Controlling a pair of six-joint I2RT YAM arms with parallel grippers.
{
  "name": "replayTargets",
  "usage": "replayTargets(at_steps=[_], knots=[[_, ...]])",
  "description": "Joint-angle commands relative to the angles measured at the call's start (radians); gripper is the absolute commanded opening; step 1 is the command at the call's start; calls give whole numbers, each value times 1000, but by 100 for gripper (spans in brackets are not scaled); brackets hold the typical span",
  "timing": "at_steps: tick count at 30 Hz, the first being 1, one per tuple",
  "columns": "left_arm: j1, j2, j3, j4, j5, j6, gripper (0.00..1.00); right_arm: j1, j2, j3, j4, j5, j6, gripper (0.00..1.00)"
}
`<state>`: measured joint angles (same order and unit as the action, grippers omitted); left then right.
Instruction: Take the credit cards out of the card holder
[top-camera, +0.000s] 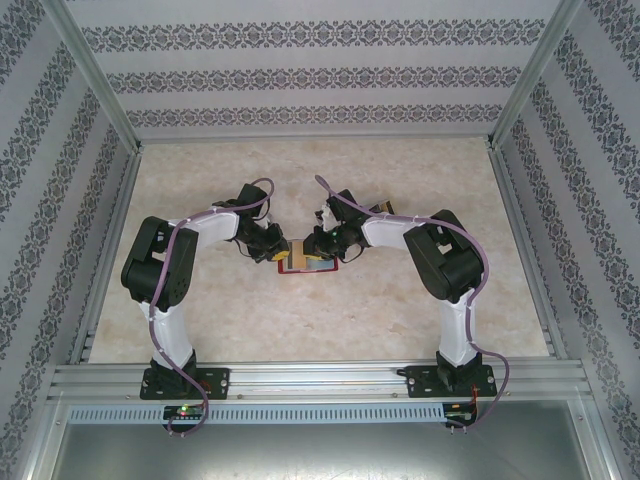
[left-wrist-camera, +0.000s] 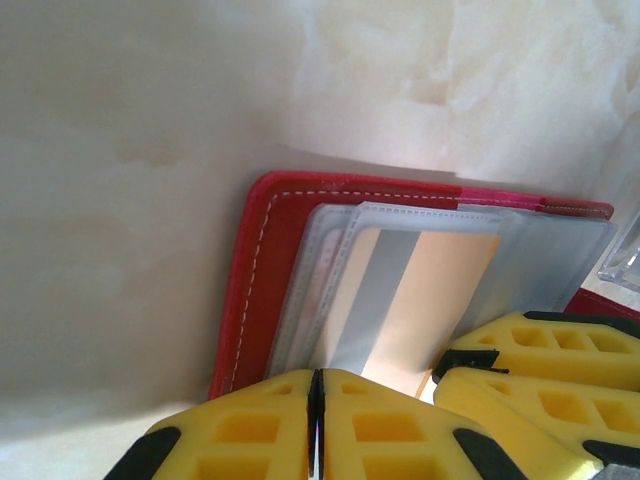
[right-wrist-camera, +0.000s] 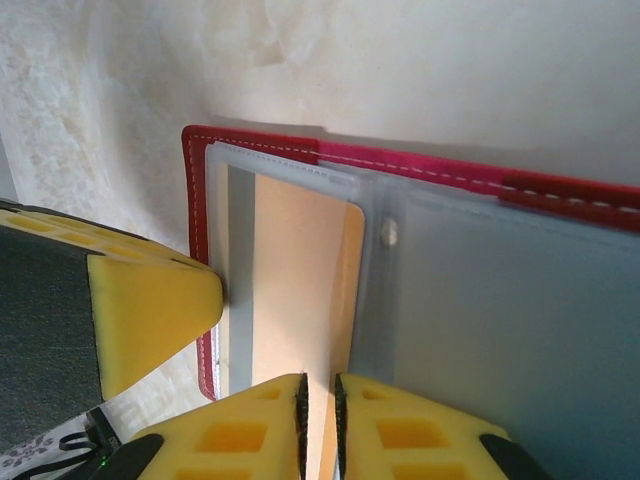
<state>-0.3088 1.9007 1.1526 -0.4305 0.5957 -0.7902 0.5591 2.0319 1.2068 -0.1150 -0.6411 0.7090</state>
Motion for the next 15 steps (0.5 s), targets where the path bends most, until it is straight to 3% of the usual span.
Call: replayTargets(at_steps=[1, 15], knots=[[-12, 31, -10, -38, -38, 17, 12, 15, 19, 11, -22, 21, -1, 21], [-11, 36, -3, -45, -42, 22, 12, 11, 21, 16, -50, 91, 0, 22]])
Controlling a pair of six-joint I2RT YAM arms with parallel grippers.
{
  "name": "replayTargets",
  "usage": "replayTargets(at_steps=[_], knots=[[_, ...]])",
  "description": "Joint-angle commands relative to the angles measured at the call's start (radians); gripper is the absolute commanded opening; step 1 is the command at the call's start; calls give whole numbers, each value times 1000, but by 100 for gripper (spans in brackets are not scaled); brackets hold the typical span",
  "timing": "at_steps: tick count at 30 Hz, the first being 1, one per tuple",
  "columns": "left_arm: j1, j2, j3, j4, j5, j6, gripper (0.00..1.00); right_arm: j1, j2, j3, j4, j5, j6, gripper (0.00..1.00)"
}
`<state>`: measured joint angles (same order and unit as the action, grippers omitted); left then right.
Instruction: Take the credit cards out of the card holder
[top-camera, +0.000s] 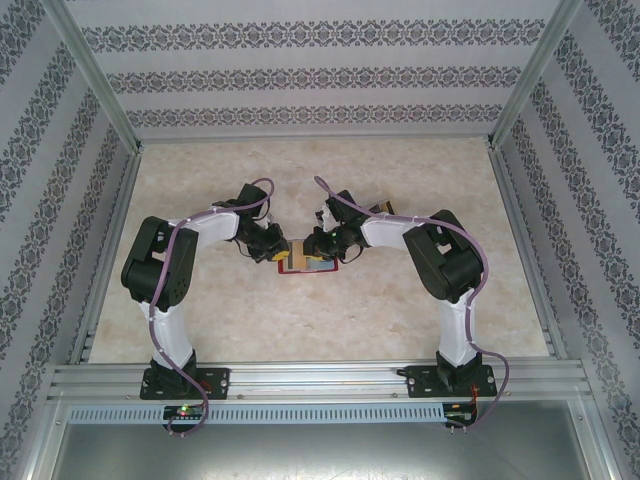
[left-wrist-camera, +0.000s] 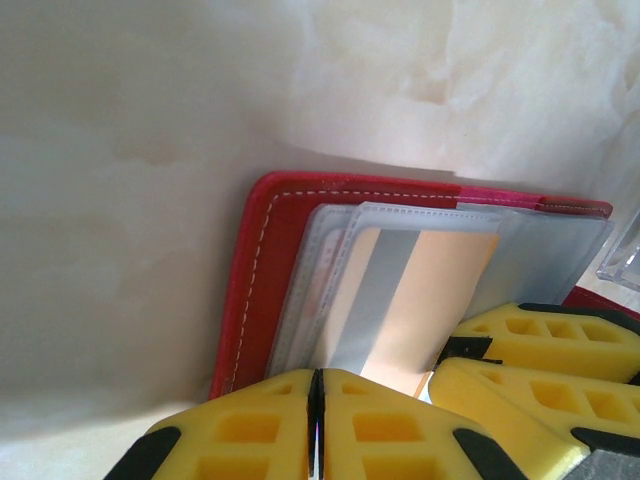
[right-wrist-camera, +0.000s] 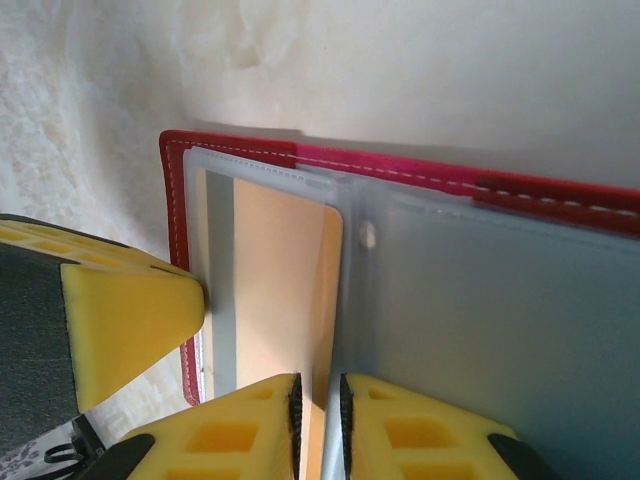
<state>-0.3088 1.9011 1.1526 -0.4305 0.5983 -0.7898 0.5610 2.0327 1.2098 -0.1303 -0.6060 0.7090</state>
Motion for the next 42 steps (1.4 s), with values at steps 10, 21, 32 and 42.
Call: replayTargets(at_steps=[10, 21, 32, 42], knots=[[-11, 35, -12, -39, -40, 17, 12, 5, 34, -7, 85, -42, 44, 15], [-11, 32, -16, -36, -38, 13, 12, -9, 41, -28, 176, -94, 96, 12], [-11, 21, 7, -72, -66, 33, 15, -48, -21, -95, 158, -42, 68, 0], [-10, 23, 13, -74, -60, 31, 15, -61, -35, -115, 151, -31, 48, 0]])
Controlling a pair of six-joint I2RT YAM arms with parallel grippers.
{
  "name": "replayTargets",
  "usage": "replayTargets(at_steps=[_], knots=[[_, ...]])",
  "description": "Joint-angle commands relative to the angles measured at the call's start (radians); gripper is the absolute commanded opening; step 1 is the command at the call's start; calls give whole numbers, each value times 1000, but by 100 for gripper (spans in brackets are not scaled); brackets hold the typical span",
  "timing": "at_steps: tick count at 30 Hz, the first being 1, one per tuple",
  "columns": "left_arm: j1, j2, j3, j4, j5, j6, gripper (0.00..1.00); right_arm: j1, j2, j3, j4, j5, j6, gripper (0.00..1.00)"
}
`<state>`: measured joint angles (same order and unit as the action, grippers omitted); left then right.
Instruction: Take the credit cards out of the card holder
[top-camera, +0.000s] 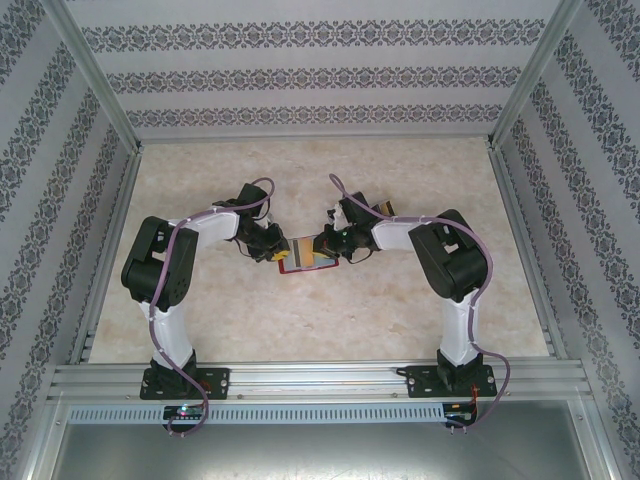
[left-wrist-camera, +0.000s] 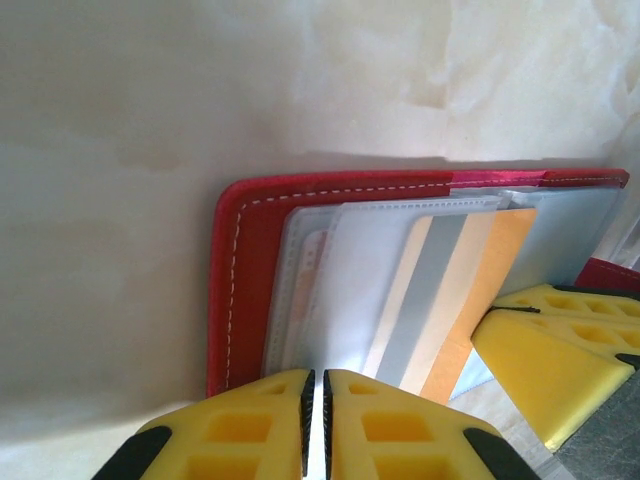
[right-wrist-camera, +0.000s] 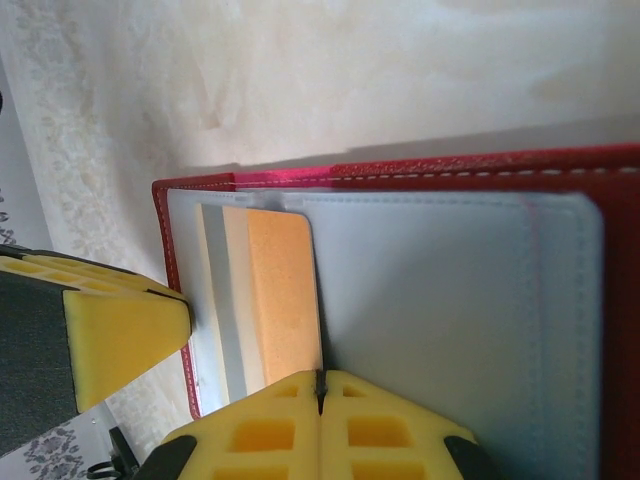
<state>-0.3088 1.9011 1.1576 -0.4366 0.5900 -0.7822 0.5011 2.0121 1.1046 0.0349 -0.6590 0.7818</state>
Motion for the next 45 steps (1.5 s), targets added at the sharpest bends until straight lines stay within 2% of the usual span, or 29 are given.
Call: replayTargets(at_steps=[1, 10, 14, 23, 34, 38, 41, 43, 45], knots=[[-9, 21, 13, -71, -52, 25, 15, 2, -14, -6, -15, 20, -26, 0], [-31, -64, 93, -74, -1, 4, 18, 7, 9, 20, -39, 12, -30, 0], [-44, -48, 96, -65, -1, -6, 18, 7, 14, 26, -44, 13, -29, 1], [-46, 25, 78, -63, -38, 0, 15, 7, 22, 33, -37, -14, -20, 16], [-46, 57, 41, -66, -62, 10, 13, 23, 52, 64, -47, -27, -10, 25], [-46, 60, 38, -74, -71, 17, 12, 28, 57, 70, -47, -31, -11, 25], [-47, 61, 35, -74, -72, 18, 12, 30, 57, 72, -47, -32, -13, 22], [-46, 62, 34, -76, -75, 21, 12, 28, 50, 68, -47, -21, -14, 15], [-46, 60, 37, -80, -76, 23, 13, 21, 28, 50, -42, 9, -15, 4]])
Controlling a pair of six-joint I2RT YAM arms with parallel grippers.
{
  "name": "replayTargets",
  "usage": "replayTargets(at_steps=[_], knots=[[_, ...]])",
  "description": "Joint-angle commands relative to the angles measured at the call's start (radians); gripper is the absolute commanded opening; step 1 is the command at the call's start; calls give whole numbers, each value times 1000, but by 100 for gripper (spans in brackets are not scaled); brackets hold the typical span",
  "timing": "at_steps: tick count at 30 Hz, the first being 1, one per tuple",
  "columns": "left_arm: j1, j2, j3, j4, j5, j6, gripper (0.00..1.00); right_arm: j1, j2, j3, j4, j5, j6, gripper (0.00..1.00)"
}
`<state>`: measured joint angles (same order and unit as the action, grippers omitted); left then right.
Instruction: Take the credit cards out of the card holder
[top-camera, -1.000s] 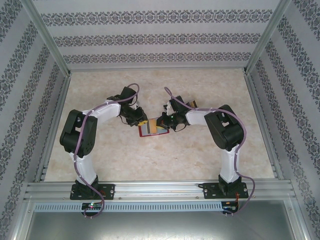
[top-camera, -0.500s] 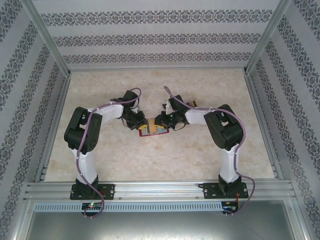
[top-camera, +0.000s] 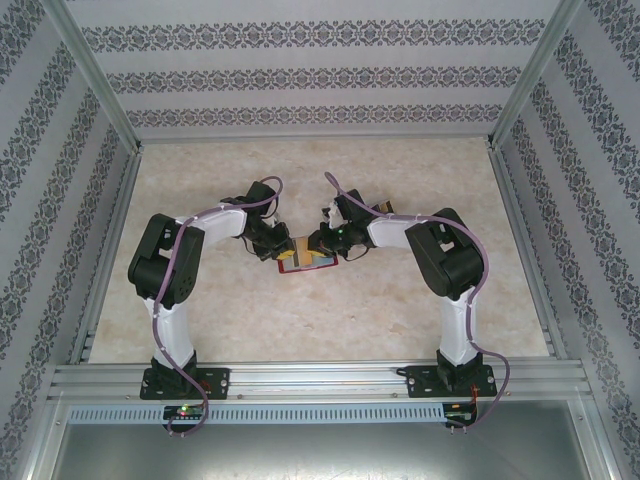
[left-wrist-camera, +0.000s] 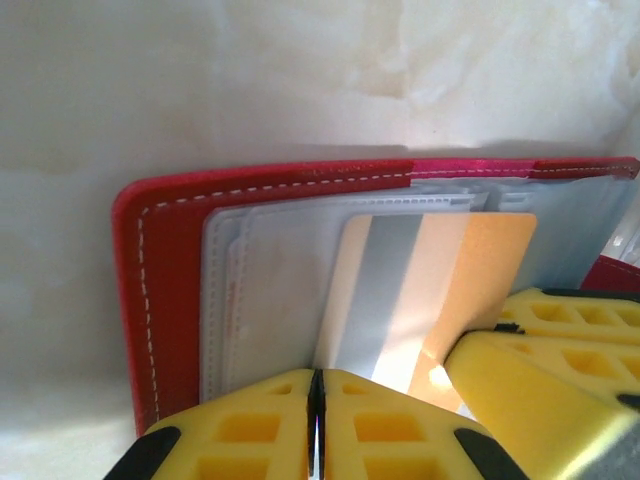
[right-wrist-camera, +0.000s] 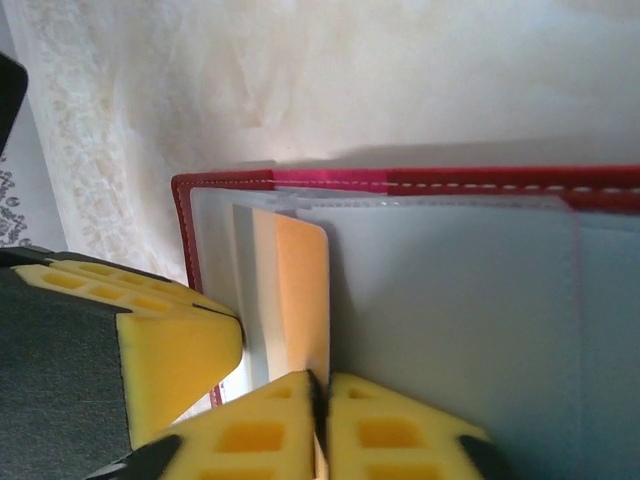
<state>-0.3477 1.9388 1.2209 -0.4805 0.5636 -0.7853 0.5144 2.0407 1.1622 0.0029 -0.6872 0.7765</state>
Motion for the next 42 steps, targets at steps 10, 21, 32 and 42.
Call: replayTargets(at_steps=[10, 21, 32, 42], knots=[[-7, -26, 14, -43, -51, 19, 16, -54, -182, -114, -17, 120, -91, 0], [-6, -195, 172, -162, -209, 65, 36, -59, -398, -137, 20, 162, -124, 0], [49, -330, 146, -245, -396, 123, 74, -289, -561, -88, -263, 269, -264, 0], [104, -422, 40, -197, -381, 215, 99, -427, -481, 45, -517, 344, -552, 0]])
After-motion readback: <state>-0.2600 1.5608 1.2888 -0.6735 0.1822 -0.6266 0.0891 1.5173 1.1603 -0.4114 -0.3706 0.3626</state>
